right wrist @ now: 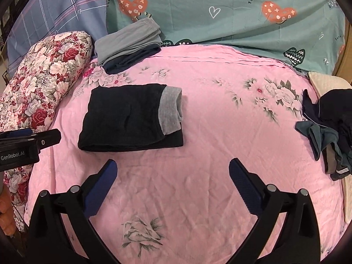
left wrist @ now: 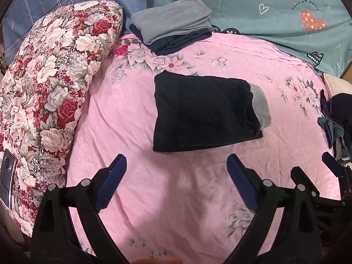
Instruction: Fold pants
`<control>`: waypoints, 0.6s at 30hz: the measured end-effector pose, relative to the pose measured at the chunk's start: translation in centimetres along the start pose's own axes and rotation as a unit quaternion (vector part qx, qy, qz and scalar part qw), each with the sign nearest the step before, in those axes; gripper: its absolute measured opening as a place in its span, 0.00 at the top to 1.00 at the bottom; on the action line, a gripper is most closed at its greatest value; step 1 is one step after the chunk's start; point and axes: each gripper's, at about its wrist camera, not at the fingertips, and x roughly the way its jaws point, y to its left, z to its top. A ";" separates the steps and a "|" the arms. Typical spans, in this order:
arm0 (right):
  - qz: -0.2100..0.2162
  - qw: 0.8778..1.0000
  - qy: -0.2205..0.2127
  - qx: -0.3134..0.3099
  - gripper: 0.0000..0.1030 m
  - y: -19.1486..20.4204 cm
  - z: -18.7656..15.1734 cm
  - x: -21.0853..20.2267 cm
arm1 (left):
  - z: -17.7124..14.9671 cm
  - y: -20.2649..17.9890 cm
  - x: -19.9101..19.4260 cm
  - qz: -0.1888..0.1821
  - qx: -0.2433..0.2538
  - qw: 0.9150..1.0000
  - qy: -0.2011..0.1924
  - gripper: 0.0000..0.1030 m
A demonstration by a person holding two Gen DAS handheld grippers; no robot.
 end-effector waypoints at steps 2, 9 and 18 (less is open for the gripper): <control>-0.003 1.000 -0.002 0.002 0.01 -0.1 0.0 -0.3 | -0.1 0.0 -0.3 0.005 0.000 1.000 -0.004 0.04; -0.006 1.000 -0.003 -0.002 0.01 0.3 -0.1 -0.9 | -0.6 0.4 -1.0 0.007 -0.005 1.000 -0.007 0.03; 0.000 1.000 0.007 -0.013 0.01 1.5 -0.2 -0.9 | -1.3 0.8 -1.0 0.013 0.003 1.000 0.000 0.03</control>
